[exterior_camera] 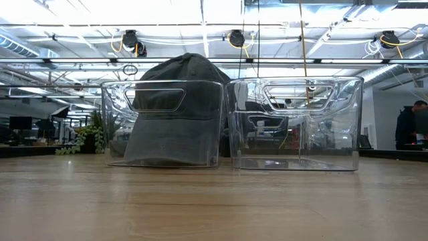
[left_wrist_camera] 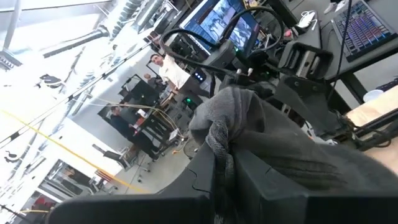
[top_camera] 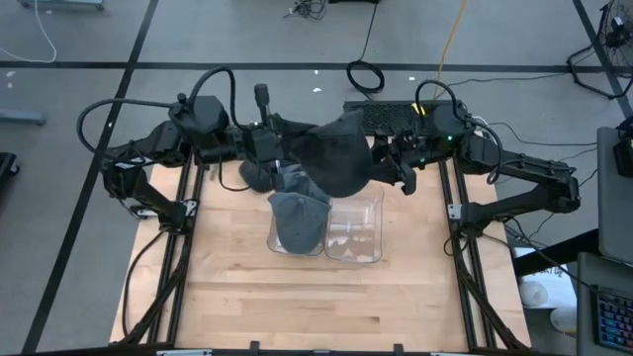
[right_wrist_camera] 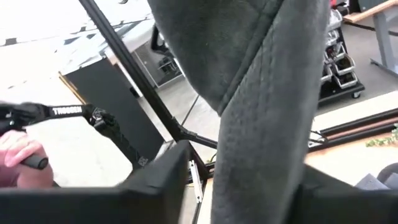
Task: Pick & Place hat
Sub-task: Put the bottom black cap into the right transparent bin
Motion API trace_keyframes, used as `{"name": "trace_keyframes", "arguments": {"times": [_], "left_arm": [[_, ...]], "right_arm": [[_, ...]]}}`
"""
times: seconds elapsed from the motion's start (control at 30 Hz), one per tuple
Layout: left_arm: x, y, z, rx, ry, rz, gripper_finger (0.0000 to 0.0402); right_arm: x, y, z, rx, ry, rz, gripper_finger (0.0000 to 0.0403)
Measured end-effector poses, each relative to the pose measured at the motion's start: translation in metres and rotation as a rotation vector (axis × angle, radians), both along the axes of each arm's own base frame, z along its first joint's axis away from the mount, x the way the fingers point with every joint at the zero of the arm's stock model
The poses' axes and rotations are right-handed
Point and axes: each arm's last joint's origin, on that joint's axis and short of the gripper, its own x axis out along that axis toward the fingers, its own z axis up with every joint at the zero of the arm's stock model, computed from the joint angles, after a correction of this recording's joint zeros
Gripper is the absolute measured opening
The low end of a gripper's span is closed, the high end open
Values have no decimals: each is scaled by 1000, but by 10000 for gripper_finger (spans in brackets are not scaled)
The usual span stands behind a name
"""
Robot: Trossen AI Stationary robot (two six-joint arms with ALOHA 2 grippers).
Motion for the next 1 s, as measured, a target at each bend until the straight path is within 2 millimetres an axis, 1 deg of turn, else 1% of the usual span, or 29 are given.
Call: {"name": "trace_keyframes", "arguments": {"times": [0.1, 0.17, 0.2, 0.23, 0.37, 0.4, 0.53, 0.7, 0.87, 1.0], "left_arm": [[0, 1, 0, -2, 0, 6, 27], [0, 1, 0, -2, -1, 7, 27], [0, 2, 0, -2, -1, 8, 27], [0, 2, 0, -3, -2, 8, 27], [0, 2, 0, -38, -11, 8, 28], [0, 2, 0, -50, -15, 8, 33], [0, 2, 0, -130, -36, 13, 84], [-7, 3, 3, -274, -79, 38, 143], [-8, 3, 1, -393, -89, 41, 178], [-10, 3, 3, -424, -103, 39, 191]], "right_arm": [[0, 2, 0, -26, -10, 3, 97], [0, 1, 0, -35, -12, -14, 37], [1, 1, 0, -39, -13, -33, 19], [1, 0, 0, -39, -12, -52, 12], [0, 0, 1, -65, -22, -78, 4], [-1, 0, 1, -69, -25, -78, 4], [-9, 2, 6, -79, -43, -78, 3], [-28, 5, 12, -104, -49, -92, 2], [-50, 8, 8, -115, 56, -155, 1], [-60, 10, 5, -115, 113, -172, 1]]}}
